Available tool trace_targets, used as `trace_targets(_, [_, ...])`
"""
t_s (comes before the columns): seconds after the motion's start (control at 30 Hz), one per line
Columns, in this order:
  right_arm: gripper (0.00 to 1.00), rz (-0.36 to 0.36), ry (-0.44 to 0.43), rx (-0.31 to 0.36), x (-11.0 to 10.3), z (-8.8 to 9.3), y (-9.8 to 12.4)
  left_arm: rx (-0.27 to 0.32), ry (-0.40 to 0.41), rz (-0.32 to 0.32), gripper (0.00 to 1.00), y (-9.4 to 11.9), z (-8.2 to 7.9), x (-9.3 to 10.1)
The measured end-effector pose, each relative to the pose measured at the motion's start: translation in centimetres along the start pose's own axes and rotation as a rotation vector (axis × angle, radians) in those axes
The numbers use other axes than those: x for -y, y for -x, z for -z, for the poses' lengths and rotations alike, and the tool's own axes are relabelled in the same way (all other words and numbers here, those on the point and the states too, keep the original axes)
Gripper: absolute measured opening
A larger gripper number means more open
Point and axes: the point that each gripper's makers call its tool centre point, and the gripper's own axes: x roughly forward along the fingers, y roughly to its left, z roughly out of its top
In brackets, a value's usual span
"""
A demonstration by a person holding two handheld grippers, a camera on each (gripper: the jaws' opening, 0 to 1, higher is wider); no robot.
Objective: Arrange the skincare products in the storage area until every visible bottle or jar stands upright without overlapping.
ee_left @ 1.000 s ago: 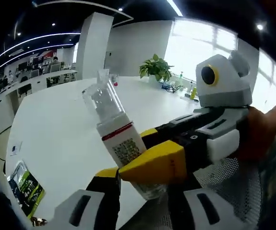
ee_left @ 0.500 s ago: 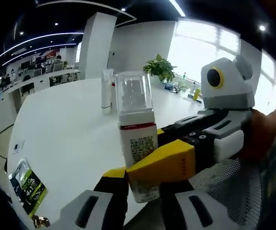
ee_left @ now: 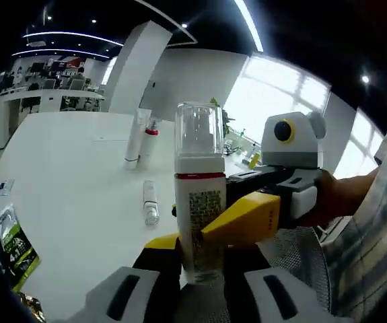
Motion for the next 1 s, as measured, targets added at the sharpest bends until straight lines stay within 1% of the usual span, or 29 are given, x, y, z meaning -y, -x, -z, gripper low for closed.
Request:
trace_targets(0.03, [0.21,-0.014,0.013,0.004,-0.1,-0.5,0.3,-0.001,0.006,0.029,0.23,0.0,0.0,0.5])
trace_targets(0.1, [0.22,-0.042,0.024,0.003,-0.4,-1.0,0.7,0.002,0.006,0.052,0.23,0.0,0.0,1.0])
trace_targets(0.13, [0.23,-0.05,0.025,-0.005,-0.5,-1.1,0.8,0.002,0.01,0.085,0.23,0.0,0.0,1.5])
trace_targets(0.2, [0.25,-0.062,0.034,-0.022,-0.8,-1.1,1.0,0.007,0.007,0.102,0.23,0.2,-0.1,1.9])
trace_targets(0.23, [0.25,-0.071,0.051,-0.024,-1.0,-1.3,1.2,0.0,0.008,0.111,0.23,0.1,0.0,2.0])
trace_targets(0.27, [0.25,-0.078,0.058,-0.012,-1.2,-1.7,1.5,-0.011,-0.001,0.11,0.23,0.0,0.3,2.1])
trace_targets(0.3, [0.24,-0.07,0.069,0.017,-1.1,-2.3,1.8,-0.02,-0.008,0.108,0.23,0.0,0.4,2.1])
trace_targets(0.33, [0.24,-0.059,0.064,0.067,-1.0,-3.4,2.2,-0.029,-0.013,0.113,0.23,-0.1,0.6,2.2])
trace_targets(0.4, [0.24,-0.07,0.037,0.099,-1.1,-4.1,2.7,-0.033,-0.028,0.122,0.23,-0.1,0.7,2.5])
trace_targets(0.5, [0.22,-0.076,0.032,0.083,-0.9,-4.1,3.0,-0.043,-0.049,0.132,0.23,-0.2,0.9,2.9])
trace_targets(0.53, [0.22,-0.09,0.03,0.063,-1.1,-3.8,3.0,-0.051,-0.055,0.14,0.23,-0.2,1.1,3.1])
trace_targets(0.57, [0.22,-0.094,0.03,0.06,-1.3,-3.8,3.0,-0.06,-0.058,0.154,0.23,-0.2,1.3,3.3])
trace_targets(0.6, [0.22,-0.104,0.029,0.057,-1.6,-3.8,3.1,-0.08,-0.066,0.19,0.23,-0.2,1.7,4.0])
trace_targets(0.63, [0.21,-0.12,0.022,0.056,-1.9,-3.8,3.2,-0.074,-0.068,0.195,0.23,-0.2,1.6,4.3])
trace_targets(0.67, [0.21,-0.138,-0.002,0.061,-2.4,-3.8,3.3,-0.072,-0.076,0.2,0.23,-0.1,1.6,4.5])
trace_targets(0.73, [0.2,-0.135,0.016,0.07,-2.5,-3.9,3.6,-0.062,-0.097,0.198,0.23,-0.1,1.5,4.6])
trace_targets(0.8, [0.2,-0.12,0.001,0.071,-2.2,-4.0,3.7,-0.056,-0.107,0.193,0.24,-0.2,1.4,4.4])
trace_targets(0.87, [0.2,-0.091,-0.006,0.079,-1.9,-4.1,3.6,-0.046,-0.127,0.16,0.24,-0.3,1.2,3.9])
trace_targets(0.9, [0.19,-0.073,0.0,0.088,-1.8,-4.2,3.4,-0.043,-0.138,0.15,0.24,-0.3,1.2,3.7])
trace_targets(0.93, [0.19,-0.071,0.009,0.089,-2.0,-4.1,3.2,-0.045,-0.138,0.146,0.24,-0.3,1.2,3.6])
trace_targets(0.97, [0.19,-0.061,0.033,0.093,-2.2,-4.2,2.7,-0.046,-0.137,0.141,0.24,-0.3,1.2,3.5])
trace_targets(1.0, [0.19,-0.048,0.045,0.095,-2.1,-4.2,2.5,-0.046,-0.139,0.122,0.24,-0.2,1.2,3.2])
